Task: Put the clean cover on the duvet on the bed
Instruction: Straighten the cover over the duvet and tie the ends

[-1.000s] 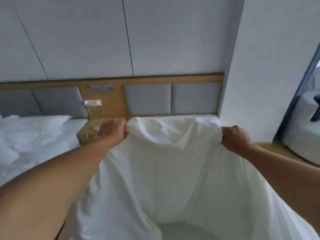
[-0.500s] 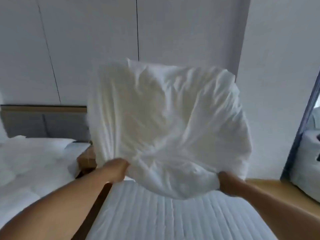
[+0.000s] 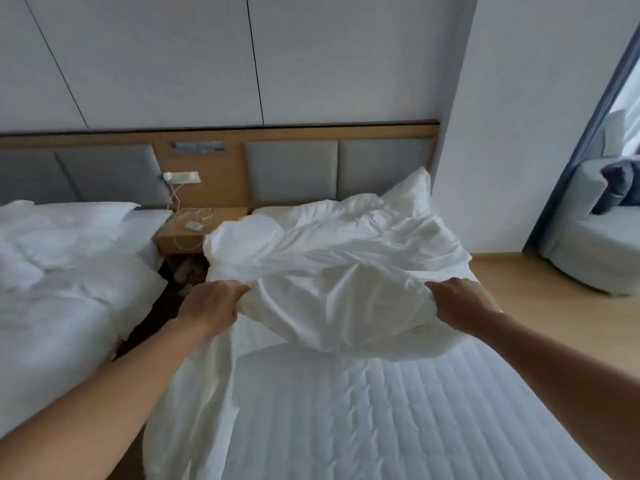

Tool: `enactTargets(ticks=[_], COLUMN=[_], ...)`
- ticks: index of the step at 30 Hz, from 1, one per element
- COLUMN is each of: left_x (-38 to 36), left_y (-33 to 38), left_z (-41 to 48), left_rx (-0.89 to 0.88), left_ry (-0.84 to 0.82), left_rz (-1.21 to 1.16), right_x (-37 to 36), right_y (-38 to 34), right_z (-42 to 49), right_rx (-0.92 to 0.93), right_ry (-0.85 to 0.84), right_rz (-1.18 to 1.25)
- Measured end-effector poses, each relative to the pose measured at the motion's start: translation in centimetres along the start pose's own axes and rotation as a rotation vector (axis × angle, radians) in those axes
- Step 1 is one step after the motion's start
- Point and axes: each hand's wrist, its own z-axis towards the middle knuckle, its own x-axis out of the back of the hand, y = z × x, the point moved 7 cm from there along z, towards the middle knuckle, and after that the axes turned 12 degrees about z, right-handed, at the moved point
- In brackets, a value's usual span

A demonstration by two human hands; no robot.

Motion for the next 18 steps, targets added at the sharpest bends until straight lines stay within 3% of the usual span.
enactTargets(ticks=[4, 7, 10, 12, 14, 18], left_x=[2.1, 3.8, 7.4, 9.9, 10.8, 11.2], left_y=[0.5, 0.4, -0.9, -1.3, 1.8, 17.4], left_z=[-5.9, -10.2, -13.0, -13.9, -14.3, -13.6], left_rx=[-0.017, 0.005, 0.137, 0.285, 0.345, 0.125], left_ry=[0.067, 0.105, 0.231, 0.327, 0.338, 0.338], left_rz=[-0.055, -0.036, -0.05, -0.037, -0.035, -0.033], right_x=[0.8, 4.6, 10.3, 12.7, 13.2, 10.6], right_y=[-1.3, -3.1, -4.5, -4.5, -5.2, -8.3], right_z=[-5.3, -8.6, -10.5, -9.7, -8.9, -10.9], right_rx=[0.067, 0.21, 0.373, 0.3, 0.214, 0.218], right_ry=[-0.002, 0.142, 0.294, 0.268, 0.18, 0.01], right_rz=[-0.031, -0.063, -0.038, 0.021, 0.159, 0.349])
